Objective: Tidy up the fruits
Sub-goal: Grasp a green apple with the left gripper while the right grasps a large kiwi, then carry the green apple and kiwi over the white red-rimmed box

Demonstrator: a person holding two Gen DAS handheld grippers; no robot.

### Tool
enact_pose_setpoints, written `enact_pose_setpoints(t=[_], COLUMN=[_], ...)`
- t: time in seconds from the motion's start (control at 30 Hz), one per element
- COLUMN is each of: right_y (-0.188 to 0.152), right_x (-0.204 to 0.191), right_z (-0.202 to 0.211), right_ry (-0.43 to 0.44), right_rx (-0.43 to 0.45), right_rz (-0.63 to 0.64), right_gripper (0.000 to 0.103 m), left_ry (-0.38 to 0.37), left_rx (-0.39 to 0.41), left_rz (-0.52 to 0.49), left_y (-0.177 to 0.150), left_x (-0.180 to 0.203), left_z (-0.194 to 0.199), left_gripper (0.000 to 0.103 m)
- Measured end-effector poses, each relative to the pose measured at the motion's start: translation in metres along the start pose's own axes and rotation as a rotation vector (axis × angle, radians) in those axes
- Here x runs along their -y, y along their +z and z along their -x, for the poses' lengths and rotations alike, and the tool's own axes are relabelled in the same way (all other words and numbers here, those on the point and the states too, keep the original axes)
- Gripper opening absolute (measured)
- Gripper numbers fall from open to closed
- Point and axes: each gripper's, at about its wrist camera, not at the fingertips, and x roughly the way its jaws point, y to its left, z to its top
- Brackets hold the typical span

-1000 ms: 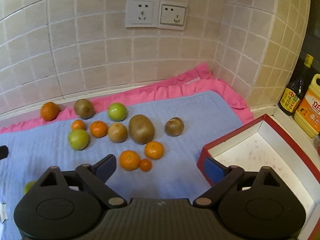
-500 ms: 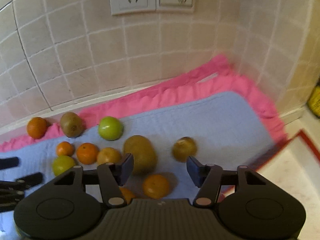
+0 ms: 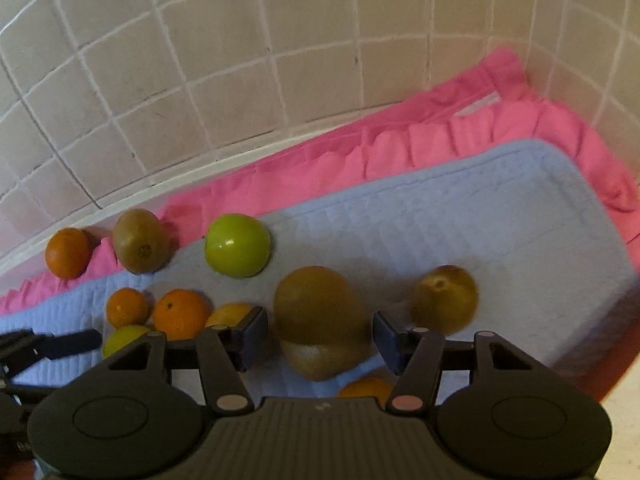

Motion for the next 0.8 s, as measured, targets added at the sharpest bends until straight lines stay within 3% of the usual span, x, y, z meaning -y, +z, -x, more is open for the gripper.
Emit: enact_pose_setpoints(t=[0.13, 0.3, 0.43, 0.63, 0.8], right_y=[0.000, -0.004, -0.009, -0.020, -0.040], right_x=[0.005, 0.012, 0.016, 0.036, 0.089], right_z=[-0.013, -0.010, 0.008, 0.083, 0.162], right_ry=[0.011, 0.046, 0.069, 0.120, 0.064], right_rx=[-0.011, 0.012, 0.040, 0.175, 0.298], right_rz=[-0.020, -0.056, -0.083, -0.141, -0.179], right_gripper=[0.059, 0.057, 0.057, 0.057, 0.057], left_ry=[-0.056, -0.026, -0.005, 0.039, -0.024], left_rx=[-0.019, 0.005, 0.072, 0.177, 0.246], left_rz=[0.021, 0.018, -0.019, -0.094, -0.207], left_y=[-0.001, -0.003, -0.001, 0.012, 0.028], left_x=[0.000, 0.008, 0.019, 0.051, 0.109], left_z=[-0.008, -0.004, 0.021, 0.074, 0.102], left_gripper=[0.058, 0.056, 0.056, 0.056, 0.056])
